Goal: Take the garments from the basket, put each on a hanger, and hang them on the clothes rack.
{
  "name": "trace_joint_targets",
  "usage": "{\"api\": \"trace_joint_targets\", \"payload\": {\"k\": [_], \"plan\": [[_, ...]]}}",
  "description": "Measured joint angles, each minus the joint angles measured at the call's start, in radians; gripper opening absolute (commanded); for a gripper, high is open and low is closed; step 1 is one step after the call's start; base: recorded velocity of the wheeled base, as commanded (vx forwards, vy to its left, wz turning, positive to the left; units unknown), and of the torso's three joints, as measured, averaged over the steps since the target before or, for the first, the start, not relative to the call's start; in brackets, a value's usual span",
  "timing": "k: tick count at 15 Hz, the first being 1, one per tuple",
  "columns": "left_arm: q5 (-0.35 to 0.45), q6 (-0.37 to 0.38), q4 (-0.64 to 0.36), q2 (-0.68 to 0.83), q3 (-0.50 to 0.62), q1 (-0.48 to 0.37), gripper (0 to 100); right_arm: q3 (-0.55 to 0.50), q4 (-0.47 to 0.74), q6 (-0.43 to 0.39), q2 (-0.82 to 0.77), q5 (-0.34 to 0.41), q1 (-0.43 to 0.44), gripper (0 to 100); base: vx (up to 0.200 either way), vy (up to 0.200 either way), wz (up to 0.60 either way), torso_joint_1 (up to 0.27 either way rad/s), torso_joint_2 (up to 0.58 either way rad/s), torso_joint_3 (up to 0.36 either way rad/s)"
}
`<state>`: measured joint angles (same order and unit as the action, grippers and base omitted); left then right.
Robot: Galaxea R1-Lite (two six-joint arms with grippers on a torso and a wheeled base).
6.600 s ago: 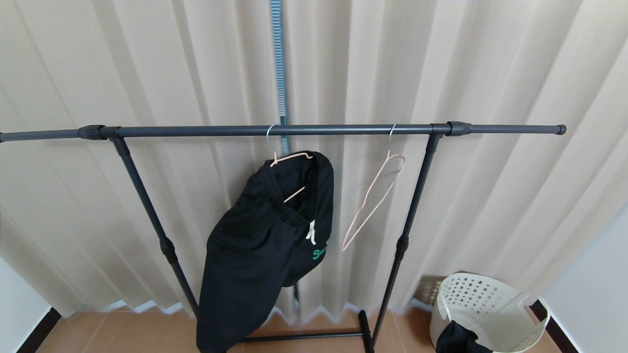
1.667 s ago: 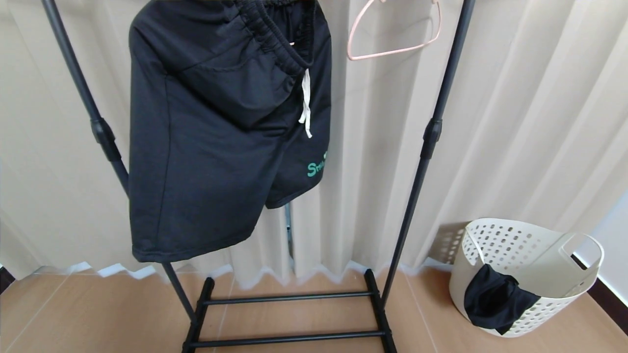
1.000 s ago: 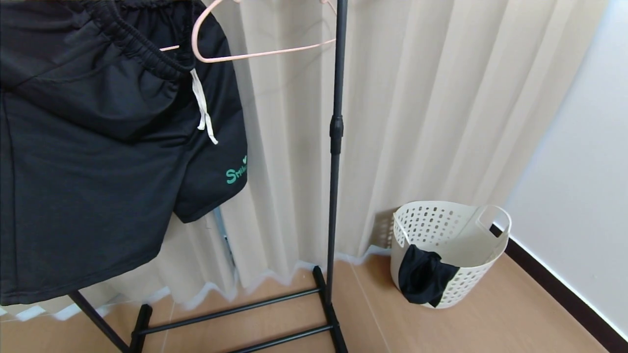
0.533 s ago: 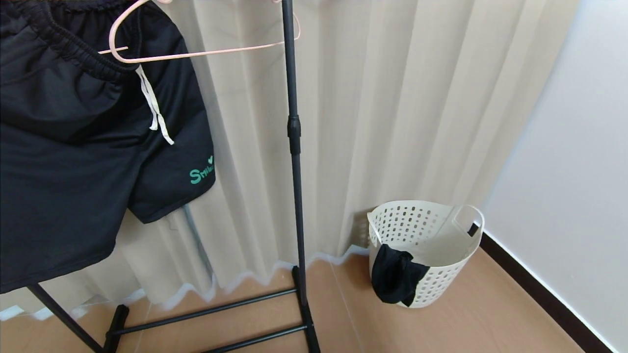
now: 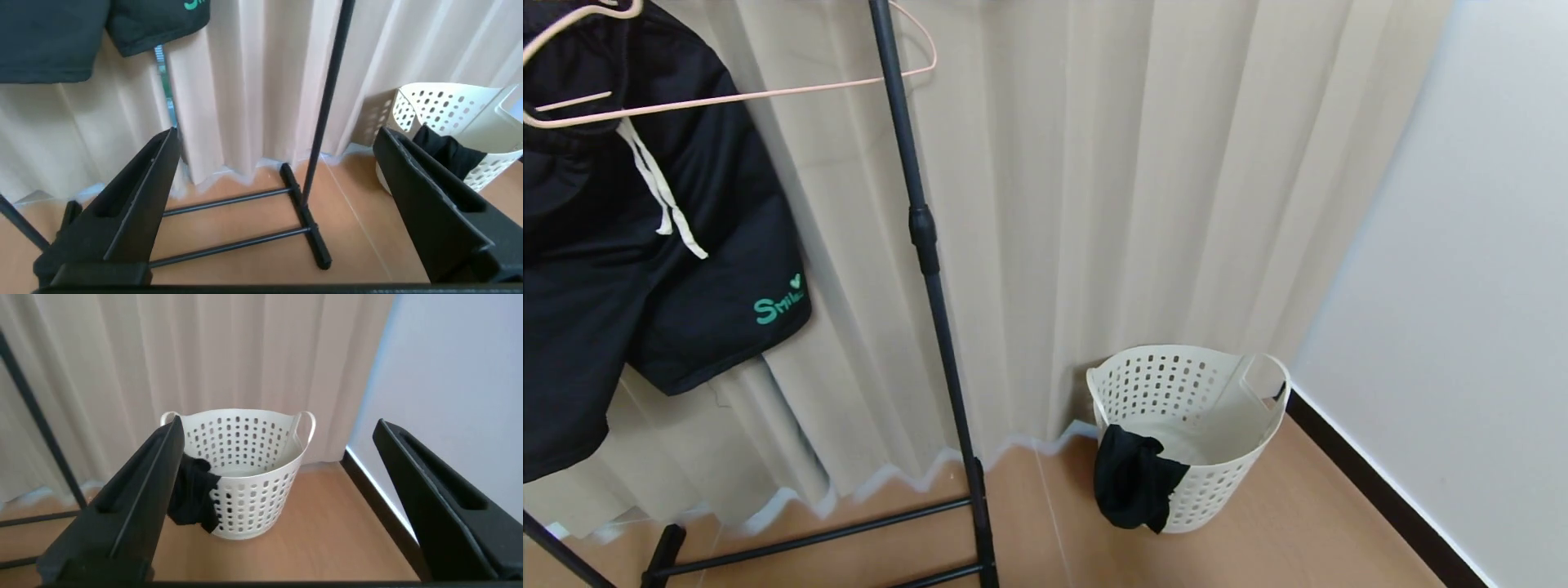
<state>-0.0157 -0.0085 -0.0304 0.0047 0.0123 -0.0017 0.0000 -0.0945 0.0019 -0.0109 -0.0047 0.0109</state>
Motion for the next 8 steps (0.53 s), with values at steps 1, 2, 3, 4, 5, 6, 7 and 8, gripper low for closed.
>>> {"api": "trace_joint_targets", "payload": {"k": [1,2,3,4,5,6,7,8], "plan": [[-0.001,-0.001,0.000,0.000,0.000,0.000,100,0.000,0.001,0.001,0.000,0.000,0.000,100,0.000,0.000,0.00,0.000,0.00,0.000],[-0.002,-0.001,-0.001,0.000,0.000,-0.001,100,0.000,-0.001,0.000,0.000,0.000,-0.001,100,0.000,0.000,0.00,0.000,0.00,0.000],[-0.002,0.000,0.000,0.000,0.000,0.001,100,0.000,0.000,0.000,0.000,0.000,0.000,100,0.000,0.000,0.00,0.000,0.00,0.000],[-0.001,0.000,0.000,0.000,0.000,0.001,100,0.000,0.000,0.000,0.000,-0.001,0.000,100,0.000,0.000,0.00,0.000,0.00,0.000],[-0.002,0.001,-0.001,0.000,0.000,-0.001,100,0.000,-0.001,0.000,0.000,0.000,-0.001,100,0.000,0.000,0.00,0.000,0.00,0.000],[-0.001,0.001,0.000,0.000,0.000,-0.001,100,0.000,-0.001,0.000,0.000,0.000,-0.002,100,0.000,0.000,0.00,0.000,0.00,0.000],[-0.001,0.000,0.000,0.000,0.000,0.001,100,0.000,0.000,0.000,0.000,0.000,0.001,100,0.000,0.000,0.00,0.000,0.00,0.000],[-0.001,0.000,0.000,0.000,0.000,0.000,100,0.000,0.000,0.000,0.000,0.000,-0.001,100,0.000,0.000,0.00,0.000,0.00,0.000]]}}
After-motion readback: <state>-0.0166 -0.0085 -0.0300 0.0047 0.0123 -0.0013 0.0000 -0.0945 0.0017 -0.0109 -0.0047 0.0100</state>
